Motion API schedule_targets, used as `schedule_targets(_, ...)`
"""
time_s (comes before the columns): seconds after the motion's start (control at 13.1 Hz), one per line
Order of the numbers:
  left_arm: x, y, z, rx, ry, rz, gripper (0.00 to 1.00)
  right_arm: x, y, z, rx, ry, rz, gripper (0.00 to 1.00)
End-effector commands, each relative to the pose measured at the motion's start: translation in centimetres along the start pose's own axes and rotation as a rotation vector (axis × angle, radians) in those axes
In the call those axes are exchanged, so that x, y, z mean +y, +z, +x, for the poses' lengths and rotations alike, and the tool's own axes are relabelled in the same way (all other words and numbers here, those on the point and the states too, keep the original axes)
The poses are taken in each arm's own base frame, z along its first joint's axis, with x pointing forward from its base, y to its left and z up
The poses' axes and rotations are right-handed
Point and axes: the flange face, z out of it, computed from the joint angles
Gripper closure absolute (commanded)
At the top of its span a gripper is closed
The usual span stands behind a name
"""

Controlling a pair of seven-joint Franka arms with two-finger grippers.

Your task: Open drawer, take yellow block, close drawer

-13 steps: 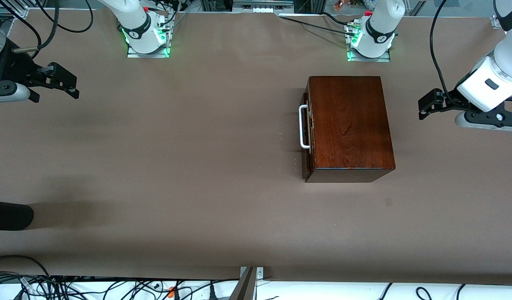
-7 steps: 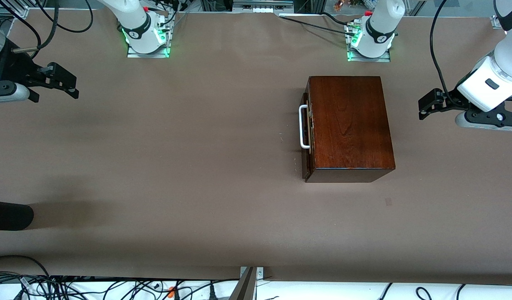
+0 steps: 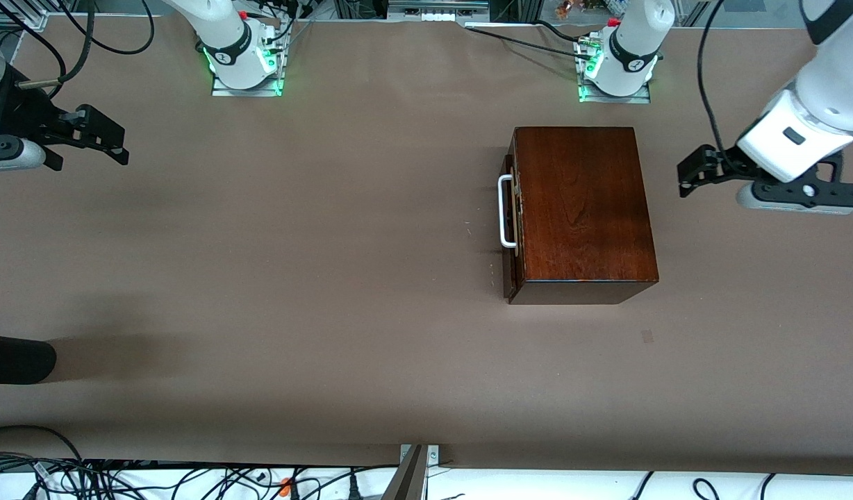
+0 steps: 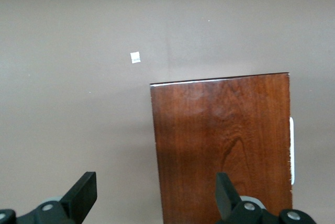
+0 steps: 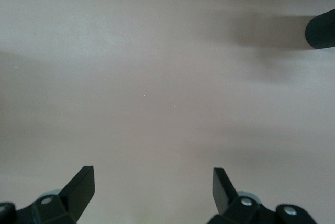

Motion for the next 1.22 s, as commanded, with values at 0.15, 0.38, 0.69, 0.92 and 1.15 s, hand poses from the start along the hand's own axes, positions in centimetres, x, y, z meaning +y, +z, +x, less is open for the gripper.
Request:
schedule_targets(0.15,8.1,-1.3,-2.0,0.013,-0.023,-0.022,0.0,0.3,-0.2,-0.3,-0.006,-0.002,-0.003,0.0)
schedule_targets(0.38,15.8,-0.6,-4.2,0.012,-0.086,-0.007,0.0,0.4,-0.2,-0.3,-0.004,0.0,-0.004,0.0)
schedule_targets(0.69,27.0,1.9,-9.1,0.032,-0.059,0.088,0.0,0.2,-0.2,-0.3,-0.004,-0.005,-0.004,0.0)
schedule_targets(0.92,33.9,5.7,-12.6,0.035,0.012,0.166,0.0,0.2,-0.2,-0.3,-0.004,-0.005,-0.004,0.0)
schedule_targets(1.15,38.0,11.1,-13.9,-0.01,0.084,0.223,0.0,0.2,-0.2,-0.3,-0.006,-0.005,-0.004,0.0)
